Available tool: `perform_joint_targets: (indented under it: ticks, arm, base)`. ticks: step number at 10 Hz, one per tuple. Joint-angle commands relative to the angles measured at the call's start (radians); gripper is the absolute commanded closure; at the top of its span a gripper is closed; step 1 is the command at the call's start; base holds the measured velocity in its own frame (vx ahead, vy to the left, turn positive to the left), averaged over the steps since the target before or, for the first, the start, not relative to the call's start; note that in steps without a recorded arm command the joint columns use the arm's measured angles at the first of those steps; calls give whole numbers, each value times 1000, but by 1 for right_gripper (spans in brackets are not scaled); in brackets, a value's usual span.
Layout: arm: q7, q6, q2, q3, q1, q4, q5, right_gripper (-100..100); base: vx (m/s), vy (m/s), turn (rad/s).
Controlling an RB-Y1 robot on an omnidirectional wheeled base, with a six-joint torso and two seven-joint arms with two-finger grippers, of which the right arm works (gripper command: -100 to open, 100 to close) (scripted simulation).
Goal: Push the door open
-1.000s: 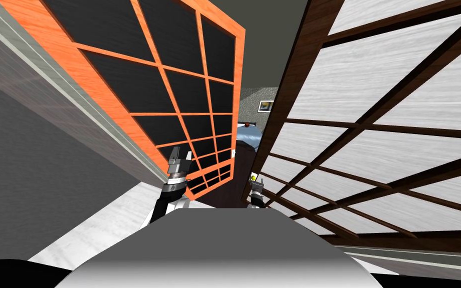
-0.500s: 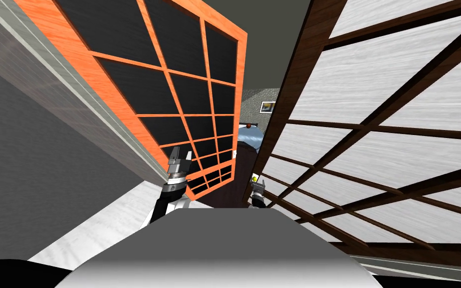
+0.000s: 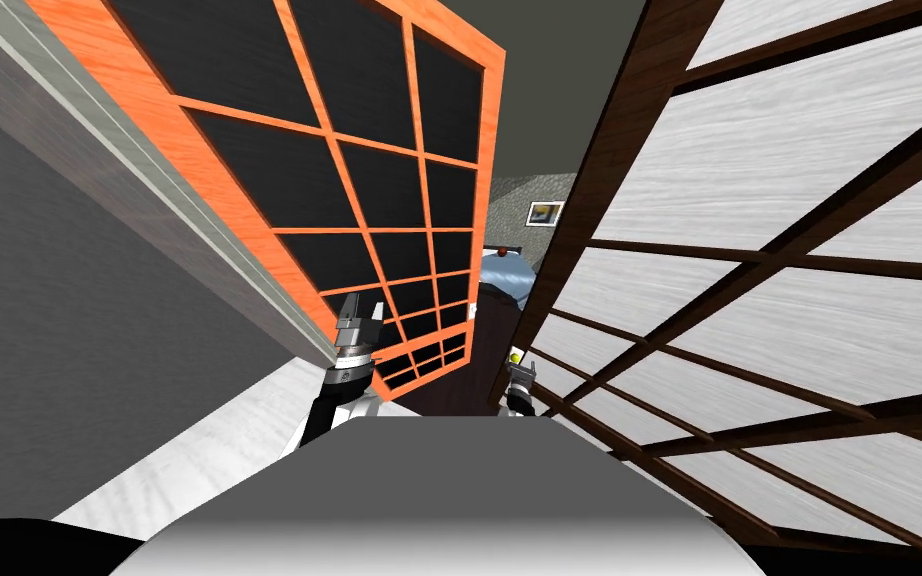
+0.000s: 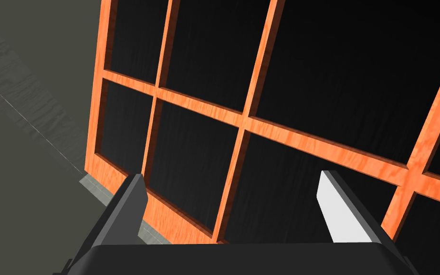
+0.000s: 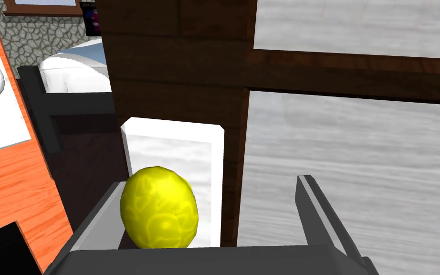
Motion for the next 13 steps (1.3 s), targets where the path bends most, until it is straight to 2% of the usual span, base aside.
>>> perform_joint_targets:
  ticks: [1, 4, 5, 6, 9, 13]
  arm:
    - [5, -13, -26, -38, -1, -12, -14, 100]
    - [5, -13, -26, -38, -1, -12, -14, 100]
    - [9, -21, -29, -59, -7, -5, -24, 100]
    - [9, -21, -29, -59, -7, -5, -24, 100]
    - [23, -46, -36, -128, -26, 20, -60, 100]
    - [23, -46, -36, -130, -26, 20, -60, 100]
  base:
    - [55, -47, 154]
    - [25, -3, 20]
    - [13, -10, 82]
    - [20, -21, 70]
    - [72, -40, 157]
    - [24, -14, 7]
